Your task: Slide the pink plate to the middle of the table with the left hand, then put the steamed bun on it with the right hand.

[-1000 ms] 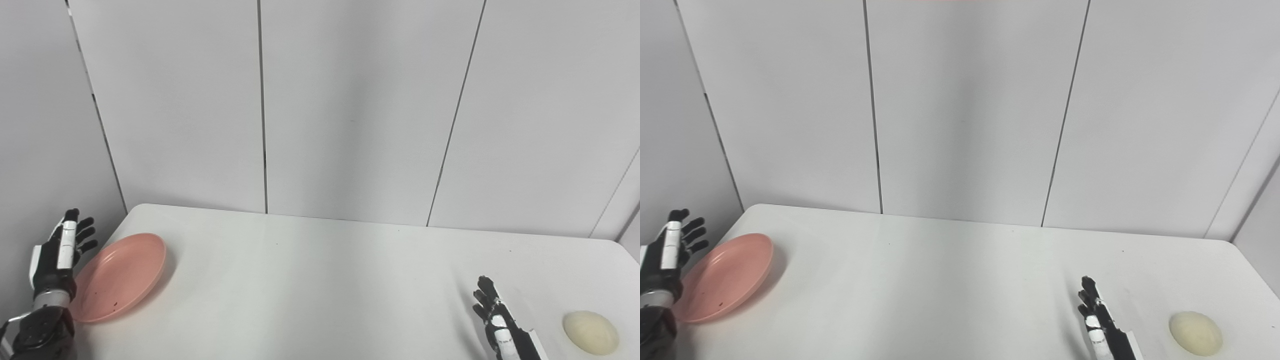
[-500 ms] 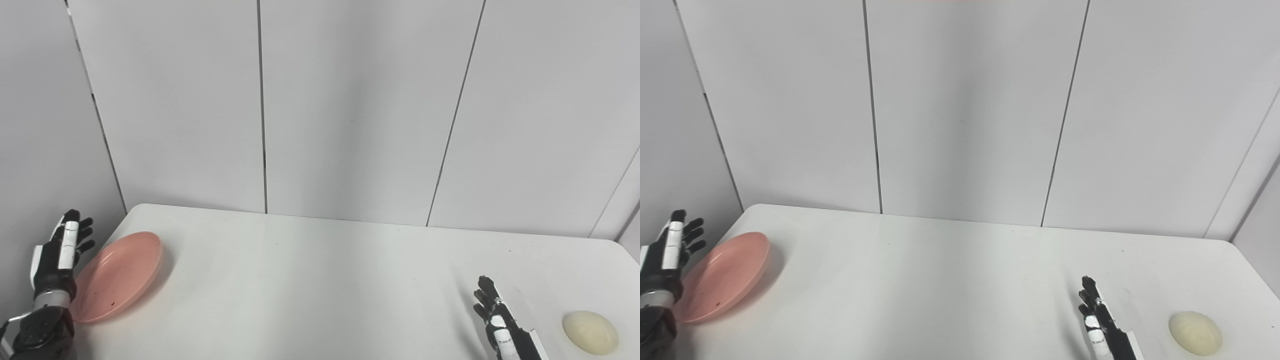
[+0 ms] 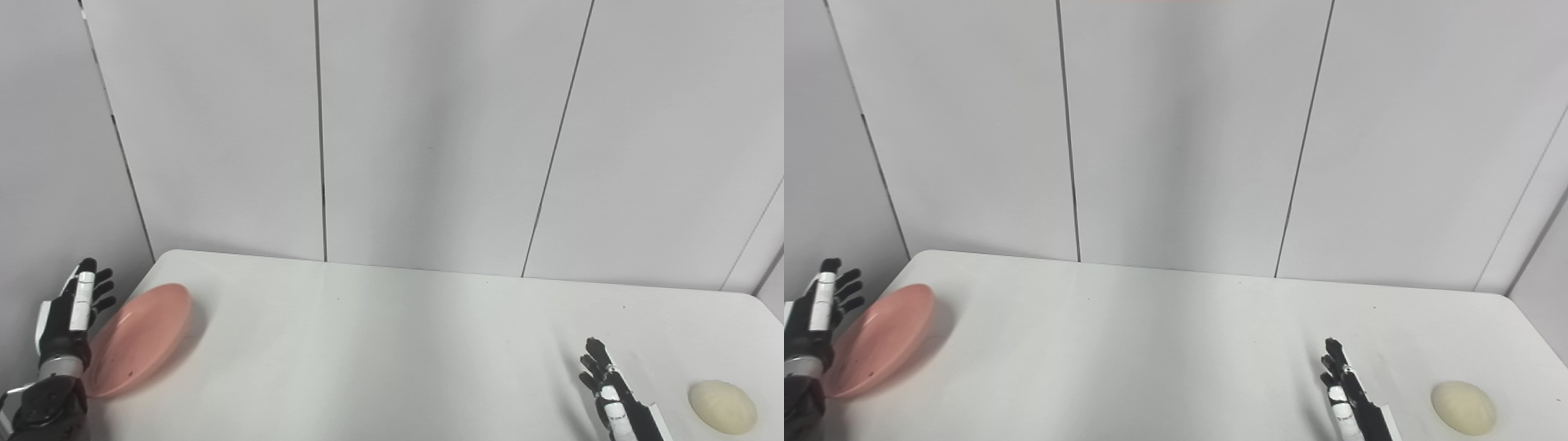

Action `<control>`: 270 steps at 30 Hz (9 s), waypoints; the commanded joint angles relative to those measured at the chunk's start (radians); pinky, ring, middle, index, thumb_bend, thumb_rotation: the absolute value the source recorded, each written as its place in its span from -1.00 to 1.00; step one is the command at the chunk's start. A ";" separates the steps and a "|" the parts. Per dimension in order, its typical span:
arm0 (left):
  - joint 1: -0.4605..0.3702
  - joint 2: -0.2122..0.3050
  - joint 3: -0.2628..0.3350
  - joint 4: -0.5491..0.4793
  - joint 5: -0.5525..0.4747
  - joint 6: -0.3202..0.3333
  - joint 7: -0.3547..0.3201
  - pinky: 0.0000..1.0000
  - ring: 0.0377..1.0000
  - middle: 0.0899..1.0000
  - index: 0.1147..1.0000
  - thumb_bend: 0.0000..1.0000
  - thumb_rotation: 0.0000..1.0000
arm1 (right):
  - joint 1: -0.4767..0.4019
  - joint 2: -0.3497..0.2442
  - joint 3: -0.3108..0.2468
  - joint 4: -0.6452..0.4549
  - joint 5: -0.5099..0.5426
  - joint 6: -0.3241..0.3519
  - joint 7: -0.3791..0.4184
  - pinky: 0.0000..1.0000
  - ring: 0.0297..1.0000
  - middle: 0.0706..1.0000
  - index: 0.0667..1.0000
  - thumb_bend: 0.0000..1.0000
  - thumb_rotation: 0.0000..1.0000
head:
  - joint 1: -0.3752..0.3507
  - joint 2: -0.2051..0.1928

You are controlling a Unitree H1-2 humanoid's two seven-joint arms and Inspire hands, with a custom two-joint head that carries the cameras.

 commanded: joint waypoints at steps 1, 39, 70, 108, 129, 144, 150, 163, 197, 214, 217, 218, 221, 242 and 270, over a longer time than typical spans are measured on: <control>-0.035 0.044 -0.003 0.009 0.004 -0.022 0.021 0.61 0.71 0.63 0.79 1.00 0.88 | 0.060 0.017 0.009 0.088 0.007 -0.031 0.003 0.94 0.95 0.97 0.91 0.07 0.92 | 0.001 0.000; 0.076 -0.083 -0.088 -0.056 -0.010 -0.022 -0.016 0.60 0.72 0.68 0.79 0.80 0.89 | 0.069 0.016 0.008 0.081 -0.011 -0.032 -0.009 0.89 0.91 0.93 0.87 0.19 0.87 | -0.004 0.011; 0.106 -0.219 -0.234 -0.231 0.059 -0.021 -0.038 0.81 0.68 0.64 0.80 0.67 0.91 | 0.069 0.015 0.011 0.078 -0.029 -0.045 -0.008 0.87 0.90 0.92 0.87 0.22 0.89 | -0.009 0.017; -0.056 -0.416 -0.241 -0.079 -0.027 -0.020 -0.099 0.79 0.71 0.65 0.81 0.73 0.93 | 0.065 0.030 0.022 0.072 -0.056 -0.034 -0.018 0.86 0.89 0.93 0.88 0.26 0.89 | -0.039 0.021; -0.070 -0.534 -0.275 -0.074 -0.032 0.018 -0.111 0.70 0.69 0.66 0.80 0.75 0.91 | 0.079 0.042 0.035 0.041 -0.070 -0.032 -0.021 0.85 0.88 0.91 0.86 0.26 0.88 | -0.102 0.054; -0.086 -0.616 -0.295 -0.023 -0.034 0.009 -0.125 0.78 0.70 0.65 0.81 0.73 0.94 | 0.084 0.059 0.042 0.008 -0.089 -0.002 -0.031 0.81 0.87 0.91 0.85 0.33 0.86 | -0.157 0.079; -0.077 -0.626 -0.305 -0.057 -0.031 0.021 -0.133 0.77 0.71 0.65 0.80 0.68 0.95 | 0.089 0.072 0.051 -0.012 -0.094 0.008 -0.040 0.80 0.86 0.90 0.85 0.39 0.82 | -0.193 0.100; -0.042 -0.644 -0.268 -0.158 -0.100 0.124 -0.169 0.80 0.71 0.64 0.79 0.70 0.89 | 0.100 0.104 0.054 -0.032 -0.115 -0.026 -0.073 0.70 0.82 0.87 0.79 0.25 0.74 | -0.216 0.103; 0.015 -0.660 -0.278 -0.546 -0.140 0.384 -0.144 0.63 0.64 0.59 0.77 0.68 0.93 | 0.093 0.128 0.062 -0.039 -0.103 0.015 -0.086 0.72 0.82 0.87 0.81 0.33 0.80 | -0.246 0.094; 0.071 -0.577 -0.363 -0.405 -0.013 0.180 -0.179 0.67 0.70 0.63 0.73 0.64 0.87 | 0.091 0.183 0.023 0.029 -0.138 -0.231 -0.183 0.51 0.59 0.66 0.61 0.25 0.54 | -0.330 0.103; 0.074 -0.558 -0.365 -0.384 -0.012 0.176 -0.198 0.69 0.72 0.64 0.75 0.60 0.88 | 0.083 0.211 0.013 0.025 -0.169 -0.251 -0.236 0.45 0.53 0.59 0.55 0.31 0.51 | -0.378 0.106; 0.074 -0.554 -0.365 -0.380 -0.010 0.175 -0.200 0.69 0.71 0.63 0.75 0.61 0.88 | 0.081 0.214 0.014 0.024 -0.176 -0.251 -0.248 0.44 0.52 0.57 0.53 0.31 0.50 | -0.378 0.106; 0.078 -0.537 -0.352 -0.371 -0.026 0.182 -0.216 0.69 0.70 0.63 0.75 0.62 0.85 | 0.074 0.220 0.026 0.009 -0.210 -0.252 -0.282 0.43 0.52 0.57 0.52 0.33 0.52 | -0.433 0.108; 0.135 -0.499 -0.342 -0.556 -0.075 0.331 -0.267 0.70 0.71 0.64 0.75 0.67 0.82 | 0.061 0.280 0.059 -0.093 -0.339 -0.242 -0.368 0.34 0.45 0.49 0.48 0.32 0.37 | -0.550 0.181; 0.183 -0.525 -0.353 -0.675 -0.081 0.416 -0.269 0.67 0.70 0.63 0.73 0.68 0.82 | -0.029 0.035 -0.104 -0.629 -0.783 0.277 -0.176 0.49 0.67 0.78 0.84 0.66 0.77 | -0.545 0.159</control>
